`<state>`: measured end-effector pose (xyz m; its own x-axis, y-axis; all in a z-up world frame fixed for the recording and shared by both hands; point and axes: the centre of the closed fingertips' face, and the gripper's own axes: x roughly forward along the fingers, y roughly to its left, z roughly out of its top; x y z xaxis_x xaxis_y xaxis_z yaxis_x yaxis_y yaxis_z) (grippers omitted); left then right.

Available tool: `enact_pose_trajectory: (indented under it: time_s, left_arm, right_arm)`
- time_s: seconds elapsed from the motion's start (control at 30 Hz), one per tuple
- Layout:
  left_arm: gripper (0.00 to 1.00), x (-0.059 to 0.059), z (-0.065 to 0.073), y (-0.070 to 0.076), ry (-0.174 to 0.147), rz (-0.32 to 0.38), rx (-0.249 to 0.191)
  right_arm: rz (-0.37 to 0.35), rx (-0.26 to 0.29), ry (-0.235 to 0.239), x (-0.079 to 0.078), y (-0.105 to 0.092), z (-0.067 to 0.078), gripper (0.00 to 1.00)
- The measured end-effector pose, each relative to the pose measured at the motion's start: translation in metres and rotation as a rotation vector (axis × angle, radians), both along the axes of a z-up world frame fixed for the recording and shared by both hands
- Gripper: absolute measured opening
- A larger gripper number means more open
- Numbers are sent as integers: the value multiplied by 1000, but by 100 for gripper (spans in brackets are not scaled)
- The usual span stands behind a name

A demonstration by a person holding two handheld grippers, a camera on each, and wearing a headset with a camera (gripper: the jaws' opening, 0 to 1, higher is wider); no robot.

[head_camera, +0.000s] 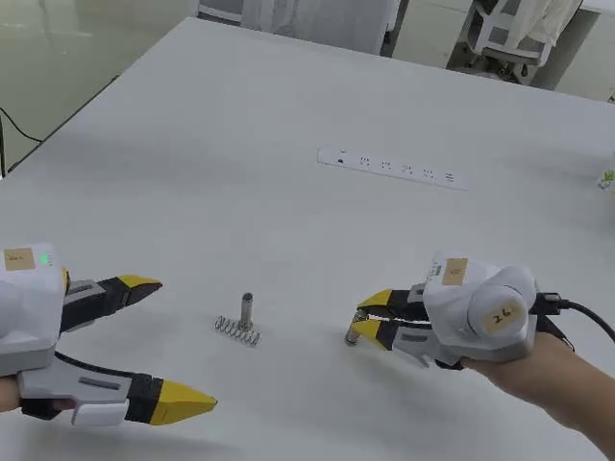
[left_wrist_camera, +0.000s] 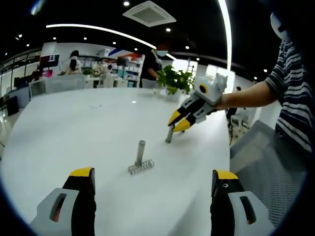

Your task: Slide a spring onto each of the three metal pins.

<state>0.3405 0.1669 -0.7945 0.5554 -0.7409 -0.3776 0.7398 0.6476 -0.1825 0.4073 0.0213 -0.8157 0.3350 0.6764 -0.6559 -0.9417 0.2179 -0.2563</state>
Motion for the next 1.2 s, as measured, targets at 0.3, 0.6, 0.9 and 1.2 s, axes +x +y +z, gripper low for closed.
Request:
enact_pose_trajectory:
  time_s: [0.3,0.6,0.9,1.2]
  left_arm:
    - [96,0,2,-4,-5,-9,-1]
    - [96,1,5,-4,-10,-9,-3]
    - [95,0,8,-4,-13,-7,-3]
    - [95,0,10,-1,-16,1,-6]
  right_arm:
    - [5,-6,-3,-1,1,1,8]
    - [-2,-4,5,1,-1,5,9]
    - [7,4,4,-2,0,10,9]
    - [-19,63,11,-5,2,23,10]
